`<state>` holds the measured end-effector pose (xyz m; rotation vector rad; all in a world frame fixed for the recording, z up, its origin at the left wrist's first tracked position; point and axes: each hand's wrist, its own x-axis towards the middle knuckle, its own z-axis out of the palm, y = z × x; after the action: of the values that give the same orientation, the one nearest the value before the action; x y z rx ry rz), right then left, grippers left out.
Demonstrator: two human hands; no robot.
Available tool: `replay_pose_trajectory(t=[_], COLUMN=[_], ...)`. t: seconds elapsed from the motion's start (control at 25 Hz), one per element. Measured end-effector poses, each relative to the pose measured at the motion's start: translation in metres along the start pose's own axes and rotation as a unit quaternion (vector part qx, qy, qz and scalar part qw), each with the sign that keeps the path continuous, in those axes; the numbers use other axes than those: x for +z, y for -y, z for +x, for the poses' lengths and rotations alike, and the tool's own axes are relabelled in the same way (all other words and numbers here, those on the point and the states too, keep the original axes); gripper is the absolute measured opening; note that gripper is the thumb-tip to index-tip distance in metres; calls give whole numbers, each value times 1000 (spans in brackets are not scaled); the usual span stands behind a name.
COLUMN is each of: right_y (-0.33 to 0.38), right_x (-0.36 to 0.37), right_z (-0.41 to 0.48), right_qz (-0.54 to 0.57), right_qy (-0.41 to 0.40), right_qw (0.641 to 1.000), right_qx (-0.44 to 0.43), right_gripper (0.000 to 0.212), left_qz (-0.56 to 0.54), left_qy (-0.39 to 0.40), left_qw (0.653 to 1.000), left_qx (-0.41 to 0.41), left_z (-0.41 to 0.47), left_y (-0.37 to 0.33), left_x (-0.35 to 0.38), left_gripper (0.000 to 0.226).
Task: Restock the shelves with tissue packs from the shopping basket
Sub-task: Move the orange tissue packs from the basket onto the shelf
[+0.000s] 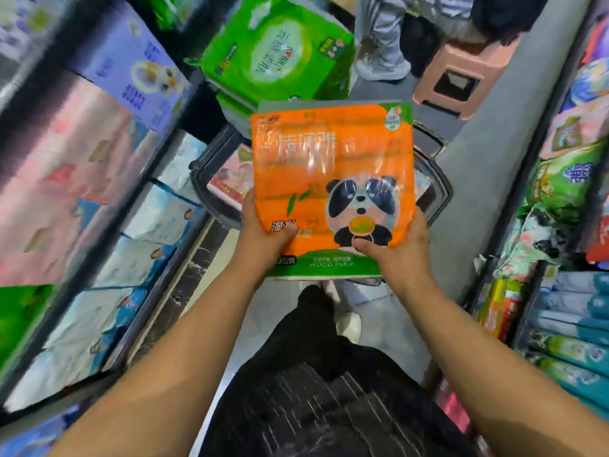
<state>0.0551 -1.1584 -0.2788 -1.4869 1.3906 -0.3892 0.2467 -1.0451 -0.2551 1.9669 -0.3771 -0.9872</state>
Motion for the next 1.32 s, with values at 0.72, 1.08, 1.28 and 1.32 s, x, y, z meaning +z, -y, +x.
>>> replay_pose_trajectory(t=[0.72, 1.08, 1.28, 1.32], right_y=[183, 272, 320, 328], right_x=[211, 309, 338, 344], right_z=[-126, -163, -148, -142], right_qz=[-42, -32, -28, -27], right_qy=[230, 257, 270, 275], right_qw=[940, 918, 906, 903], right_qx=[-248, -302, -325, -330], right_gripper=[76, 80, 68, 67], left_qz=[-138, -162, -133, -128], left_qy=[-293, -332, -327, -328], left_qw=[946, 926, 930, 930], left_qx=[18, 75, 106, 107], left_z=[-133, -136, -115, -108], left_y=[40, 42, 32, 28], left_x=[-290, -414, -453, -457], left_gripper=[83, 76, 87, 89])
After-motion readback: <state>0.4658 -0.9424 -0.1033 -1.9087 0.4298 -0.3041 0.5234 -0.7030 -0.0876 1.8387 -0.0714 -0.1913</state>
